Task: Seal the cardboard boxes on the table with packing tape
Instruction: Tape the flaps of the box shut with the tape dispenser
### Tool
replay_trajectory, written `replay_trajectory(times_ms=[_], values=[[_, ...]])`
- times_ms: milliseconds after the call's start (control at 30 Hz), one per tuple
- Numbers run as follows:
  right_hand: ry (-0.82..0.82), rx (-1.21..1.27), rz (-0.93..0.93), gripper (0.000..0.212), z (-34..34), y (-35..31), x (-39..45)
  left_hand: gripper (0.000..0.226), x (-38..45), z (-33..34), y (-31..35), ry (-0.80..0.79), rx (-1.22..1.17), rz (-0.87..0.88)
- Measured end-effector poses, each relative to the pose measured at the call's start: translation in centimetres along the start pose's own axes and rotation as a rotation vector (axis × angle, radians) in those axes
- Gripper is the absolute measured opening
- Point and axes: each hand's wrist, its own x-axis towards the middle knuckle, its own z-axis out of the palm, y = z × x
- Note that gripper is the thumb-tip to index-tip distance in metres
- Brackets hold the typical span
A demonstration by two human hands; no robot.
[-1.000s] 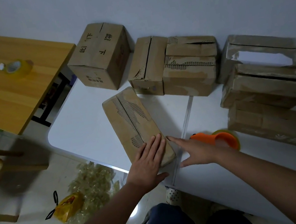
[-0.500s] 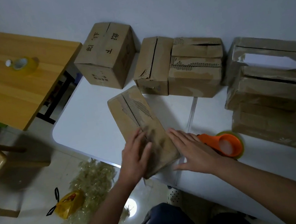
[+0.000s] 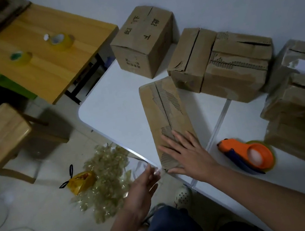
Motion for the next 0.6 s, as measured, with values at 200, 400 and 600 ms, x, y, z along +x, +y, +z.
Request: replay_trajectory(times_ms=[200, 400, 600], values=[[0.021, 0.014, 0.064, 0.08, -0.1, -0.5, -0.2, 0.022, -0.1, -0.3, -1.1, -0.008, 0.012, 0.158], [0.018, 0.002, 0.096, 0.079, 0.3, -0.6, -0.1, 0.007, 0.7, 0.5, -1.8, 0.109, 0.041, 0.355], [0.032, 0.015, 0.086, 0.076, 0.4, -0.5, -0.2, 0.007, 1.7, 1.5, -1.6, 0.145, 0.08, 0.43]])
